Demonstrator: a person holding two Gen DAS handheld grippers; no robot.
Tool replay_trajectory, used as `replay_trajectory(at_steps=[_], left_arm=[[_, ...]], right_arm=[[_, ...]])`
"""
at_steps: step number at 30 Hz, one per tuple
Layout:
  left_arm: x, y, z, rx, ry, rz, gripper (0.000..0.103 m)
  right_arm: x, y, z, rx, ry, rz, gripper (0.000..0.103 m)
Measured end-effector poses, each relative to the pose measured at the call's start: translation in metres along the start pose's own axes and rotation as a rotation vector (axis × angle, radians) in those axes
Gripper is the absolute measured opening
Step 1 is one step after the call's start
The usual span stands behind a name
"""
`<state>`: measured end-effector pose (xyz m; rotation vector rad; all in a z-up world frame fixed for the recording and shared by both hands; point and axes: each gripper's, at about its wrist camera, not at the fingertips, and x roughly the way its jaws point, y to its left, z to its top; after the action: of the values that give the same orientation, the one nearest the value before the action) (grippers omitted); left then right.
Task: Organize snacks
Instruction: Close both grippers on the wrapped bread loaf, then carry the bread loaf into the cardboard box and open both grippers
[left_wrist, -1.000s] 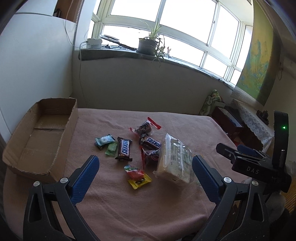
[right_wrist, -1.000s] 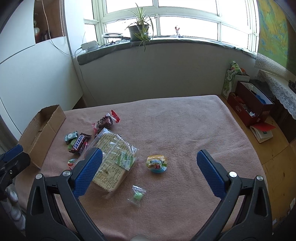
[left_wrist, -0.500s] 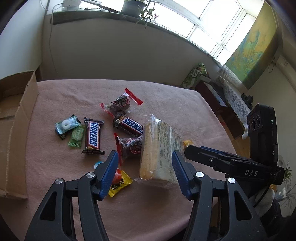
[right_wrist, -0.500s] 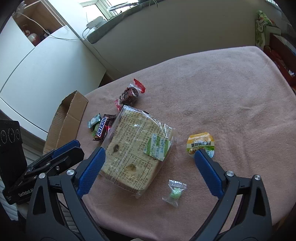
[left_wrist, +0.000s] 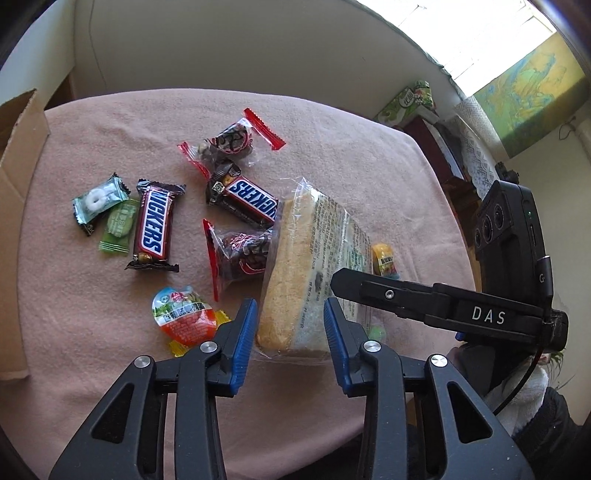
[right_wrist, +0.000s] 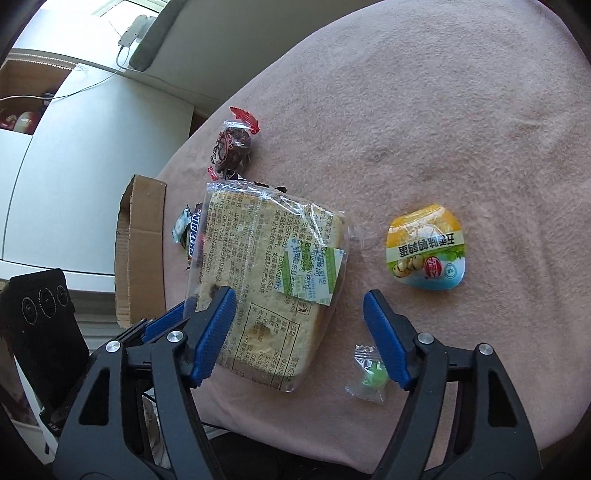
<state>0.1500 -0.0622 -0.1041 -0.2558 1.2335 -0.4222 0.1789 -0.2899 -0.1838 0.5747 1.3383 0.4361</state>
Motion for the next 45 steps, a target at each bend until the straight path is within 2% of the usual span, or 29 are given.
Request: replay_trajectory(at_steps=[5, 7, 8, 17, 21, 26, 31, 39, 45], left_arm=[[0.004, -0.002, 0.007, 0.011, 0.027, 0.014, 0.035], [0.006, -0.005, 0.007, 0.034, 0.038, 0.026, 0.035], [0.007, -0.006, 0.009, 0.046, 0.042, 0.030, 0.035], [0.011, -0.013, 0.007, 0.086, 0.071, 0.018, 0.036], [0.005, -0.012, 0.006, 0.077, 0.054, 0.010, 0.036], [-0.015, -0.002, 0.004, 0.034, 0.008, 0.006, 0.036], [-0.044, 0.014, 0.005, -0.003, -0.066, 0.037, 0.036], [-0.095, 0.063, -0.005, -0.149, -0.207, 0.083, 0.036], [-0.125, 0.100, -0.022, -0.255, -0.282, 0.131, 0.036]], right_arm=[[0.008, 0.001, 0.007, 0.024, 0.028, 0.025, 0.075], [0.008, 0.006, 0.007, 0.016, 0.039, 0.036, 0.065], [0.008, 0.009, 0.007, 0.014, 0.040, 0.038, 0.065], [0.005, 0.022, 0.008, -0.004, 0.036, -0.026, 0.064], [0.001, 0.031, 0.010, -0.039, 0.029, -0.045, 0.064], [0.001, 0.059, 0.011, -0.109, 0.033, -0.067, 0.063], [0.001, 0.089, 0.017, -0.175, 0.039, -0.047, 0.063], [0.016, 0.165, 0.023, -0.356, 0.066, -0.017, 0.063], [0.040, 0.223, 0.016, -0.495, 0.109, -0.004, 0.063]])
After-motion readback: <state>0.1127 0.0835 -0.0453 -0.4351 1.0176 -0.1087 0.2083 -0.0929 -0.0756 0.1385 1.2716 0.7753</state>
